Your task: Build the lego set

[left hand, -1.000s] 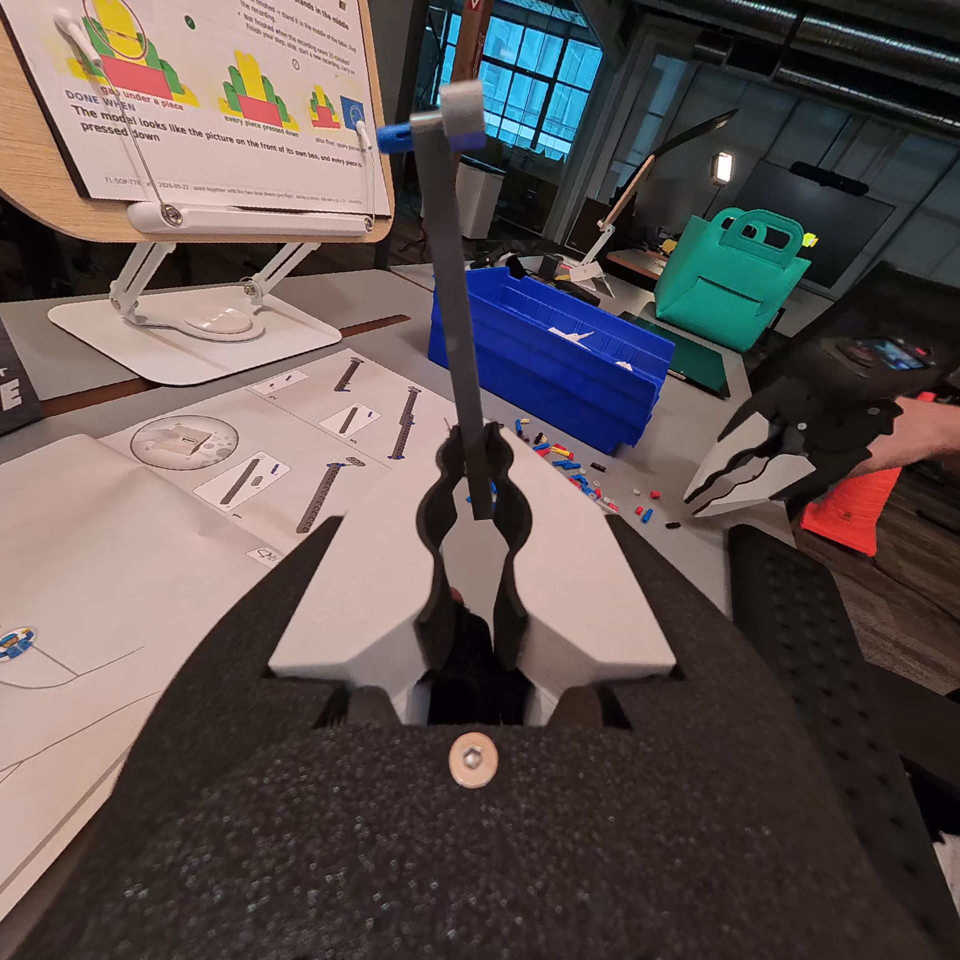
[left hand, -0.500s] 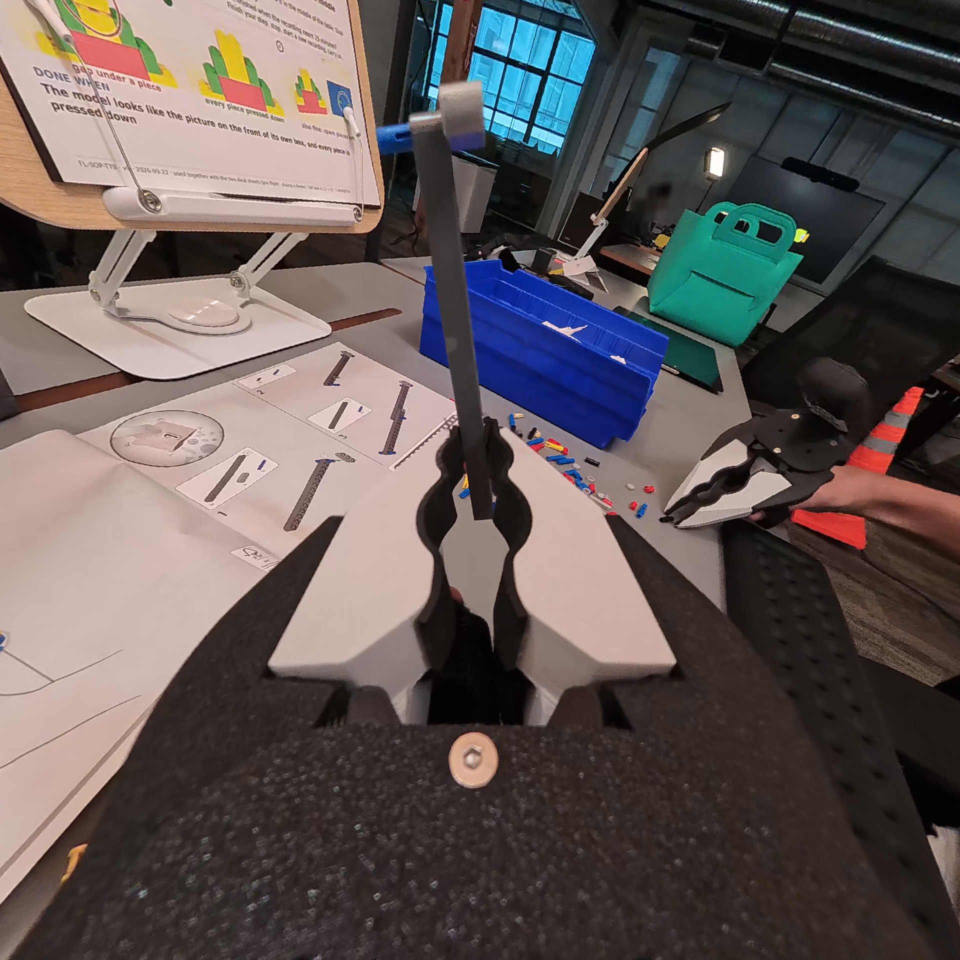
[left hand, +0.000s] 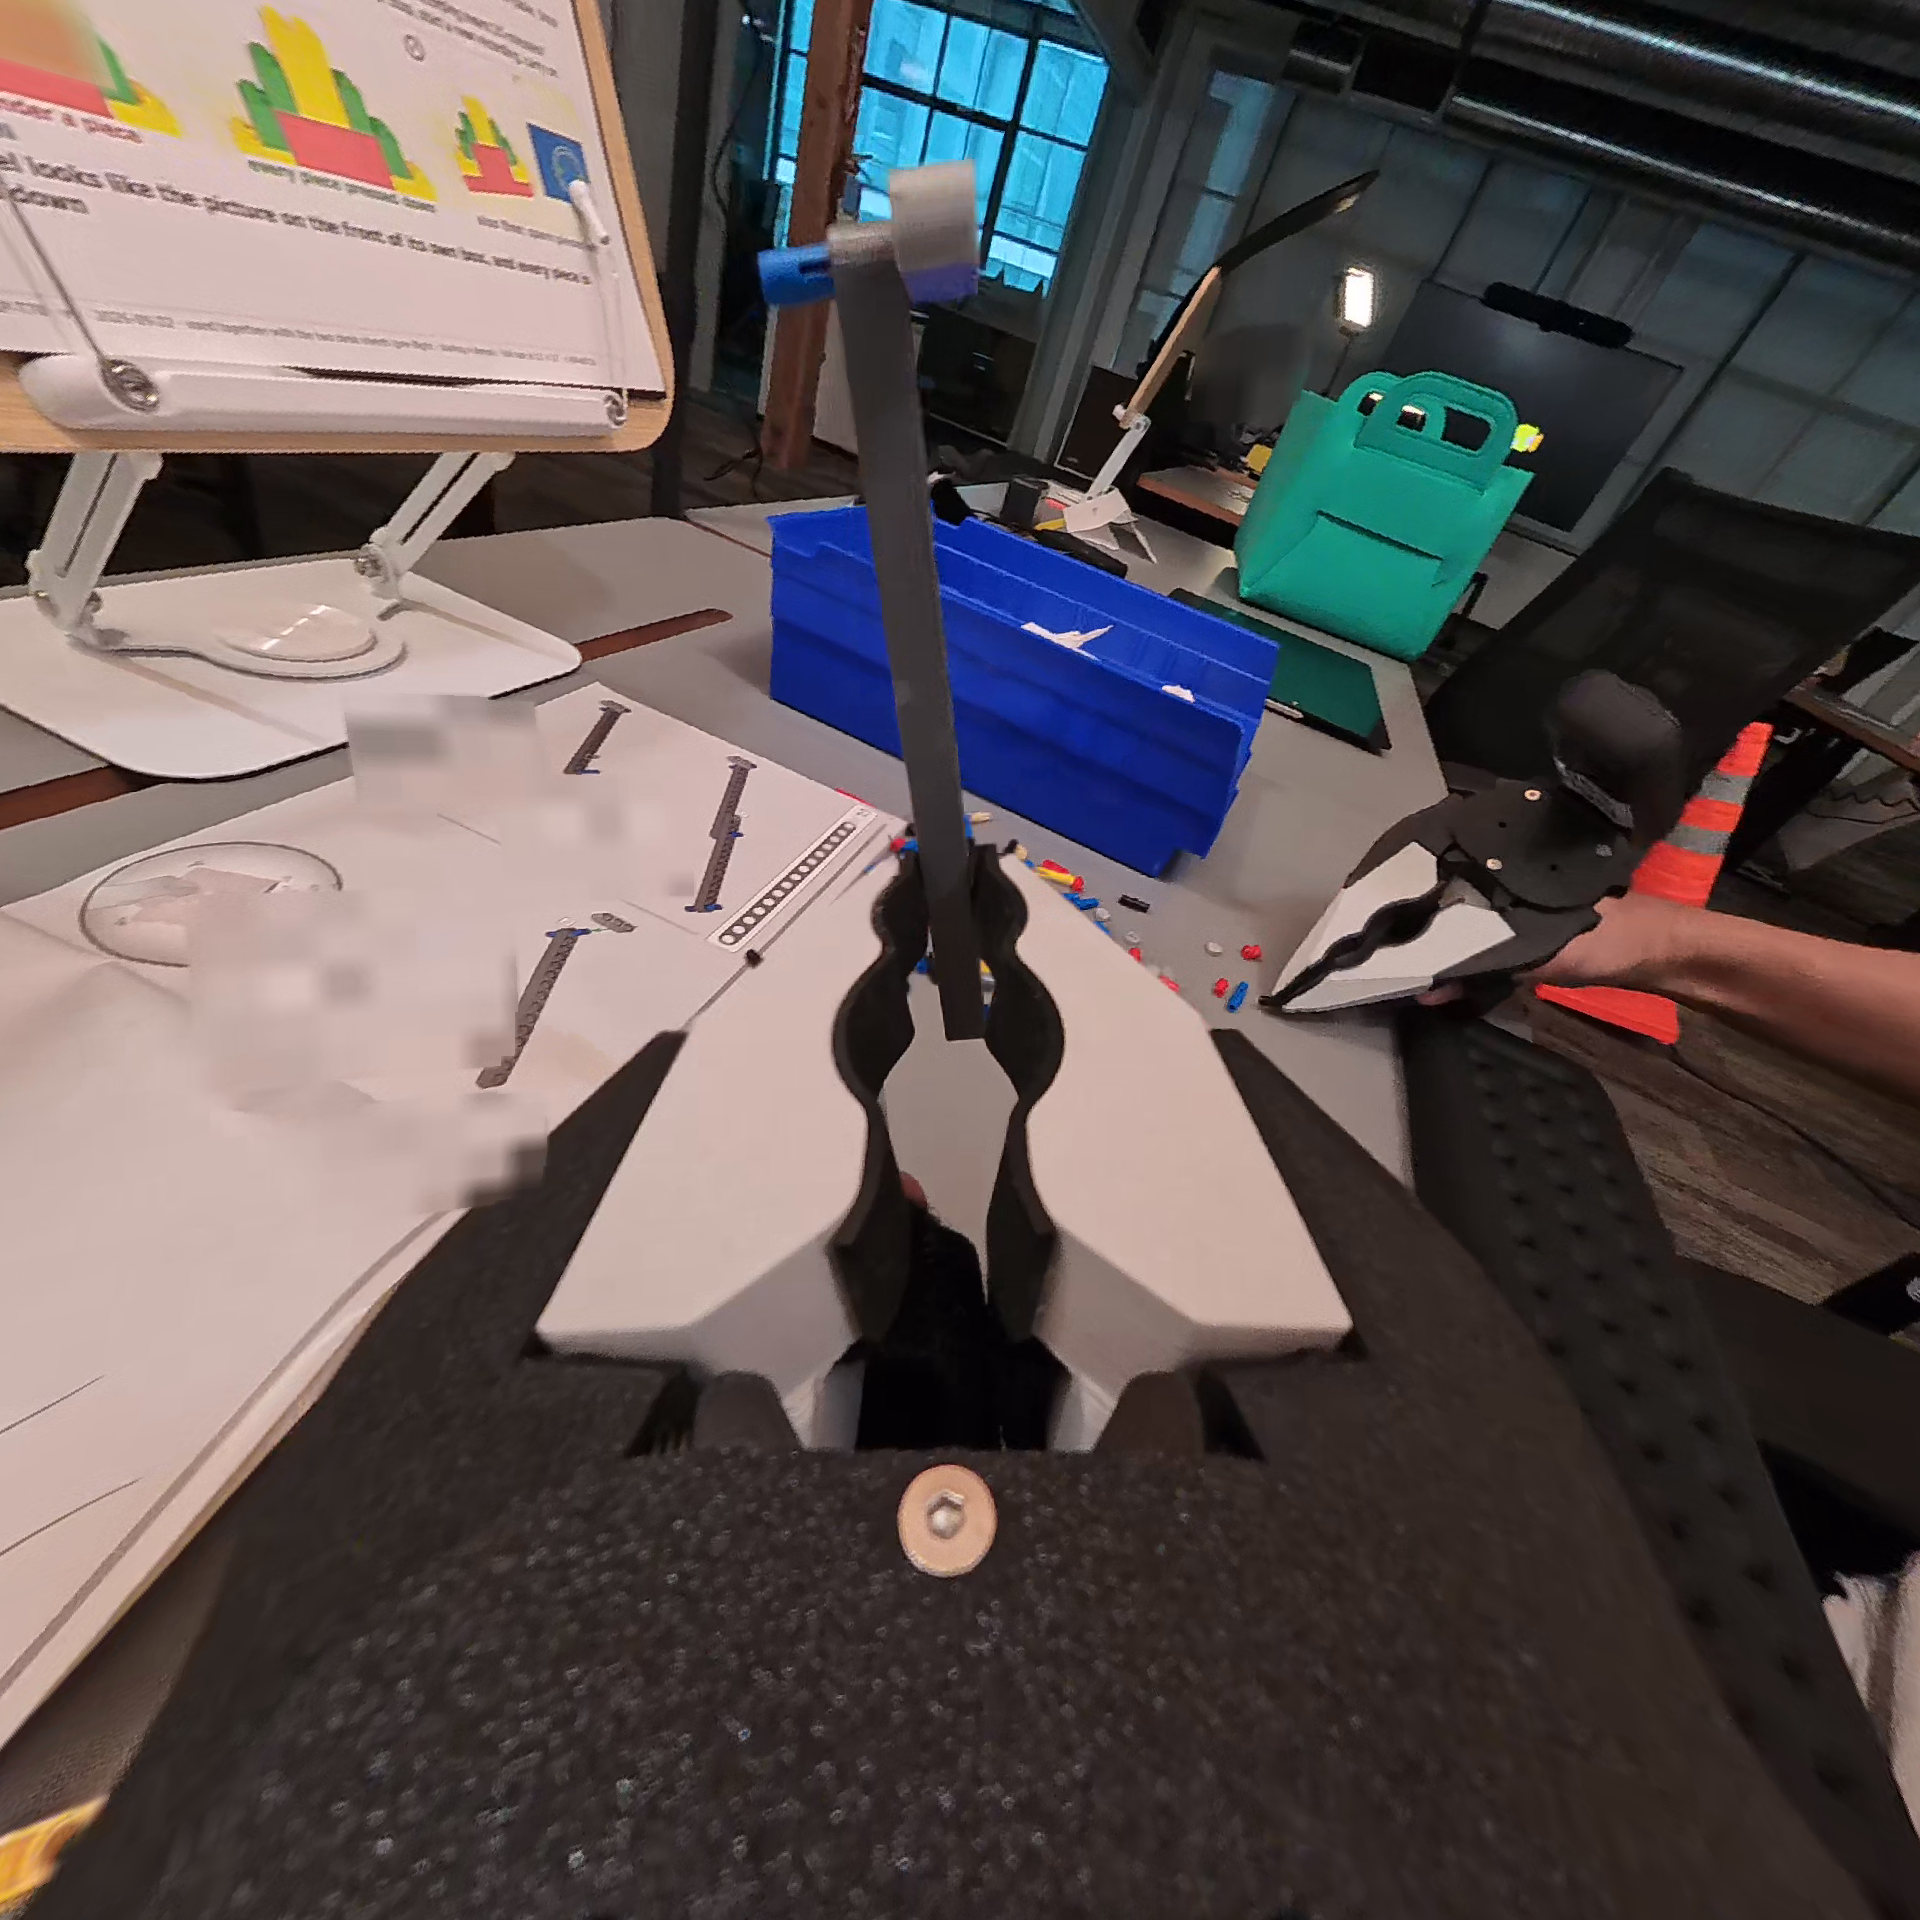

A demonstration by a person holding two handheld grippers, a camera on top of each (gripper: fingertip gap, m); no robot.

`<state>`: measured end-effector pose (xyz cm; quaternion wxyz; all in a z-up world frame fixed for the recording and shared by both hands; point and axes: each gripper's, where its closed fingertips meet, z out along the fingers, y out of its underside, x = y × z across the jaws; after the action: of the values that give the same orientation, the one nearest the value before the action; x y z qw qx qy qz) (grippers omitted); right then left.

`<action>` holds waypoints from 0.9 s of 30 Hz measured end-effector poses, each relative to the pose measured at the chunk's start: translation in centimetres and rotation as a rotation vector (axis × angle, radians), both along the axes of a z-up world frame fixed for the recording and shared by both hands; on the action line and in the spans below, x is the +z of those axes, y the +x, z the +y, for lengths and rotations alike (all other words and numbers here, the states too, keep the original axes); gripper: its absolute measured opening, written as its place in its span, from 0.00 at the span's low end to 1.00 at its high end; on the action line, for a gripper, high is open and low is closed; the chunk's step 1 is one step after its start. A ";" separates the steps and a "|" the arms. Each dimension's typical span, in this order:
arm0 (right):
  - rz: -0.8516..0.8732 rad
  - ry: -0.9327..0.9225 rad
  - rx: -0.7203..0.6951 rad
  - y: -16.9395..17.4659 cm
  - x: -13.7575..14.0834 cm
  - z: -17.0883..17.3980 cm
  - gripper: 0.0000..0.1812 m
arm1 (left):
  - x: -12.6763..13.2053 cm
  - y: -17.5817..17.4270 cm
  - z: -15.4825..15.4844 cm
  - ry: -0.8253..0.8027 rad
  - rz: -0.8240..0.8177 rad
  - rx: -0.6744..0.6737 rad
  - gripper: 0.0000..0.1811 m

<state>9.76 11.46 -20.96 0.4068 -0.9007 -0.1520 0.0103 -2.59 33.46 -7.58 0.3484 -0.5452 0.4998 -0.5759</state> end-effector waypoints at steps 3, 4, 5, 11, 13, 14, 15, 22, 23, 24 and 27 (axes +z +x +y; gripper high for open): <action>0.115 0.062 -0.021 -2.7 4.1 2.3 0.02 | 0.5 0.0 -0.9 -0.049 -0.036 -0.040 0.04; 0.162 0.081 -0.017 -4.4 6.0 3.6 0.02 | 0.7 0.0 -1.2 -0.090 -0.049 -0.061 0.04; 0.213 0.106 -0.026 -6.2 7.9 5.1 0.02 | 0.9 0.0 -1.4 -0.125 -0.063 -0.078 0.04; 0.397 0.169 -0.079 -14.5 12.9 13.5 0.01 | 1.1 0.1 -2.2 -0.232 -0.093 -0.131 0.04; 0.395 0.183 -0.135 -14.9 13.3 15.3 0.02 | 0.8 0.2 -2.2 -0.212 -0.085 -0.123 0.03; 0.401 0.183 -0.162 -14.9 13.4 15.9 0.01 | 0.7 0.2 -2.2 -0.182 -0.077 -0.120 0.04; 0.401 0.185 -0.188 -14.7 13.4 16.4 0.01 | 0.5 0.3 -2.3 -0.144 -0.068 -0.118 0.03; 0.194 0.081 -0.228 -14.1 12.2 17.8 0.01 | 0.1 0.4 -3.0 -0.131 -0.036 -0.129 0.04; 0.192 0.081 -0.216 -14.1 12.1 17.8 0.01 | 0.0 0.5 -3.0 -0.114 -0.031 -0.124 0.03; 0.179 0.092 -0.201 -14.0 12.2 17.5 0.02 | -0.1 0.5 -3.0 -0.098 -0.026 -0.117 0.04; 0.089 0.030 -0.145 -12.4 10.8 14.8 0.02 | -0.6 0.6 -2.2 -0.037 0.001 -0.069 0.04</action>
<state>-2.61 26.31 -10.13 0.4262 -0.9019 -0.0685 0.0184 -2.02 31.28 -8.18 0.3181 -0.5343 0.5074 -0.5965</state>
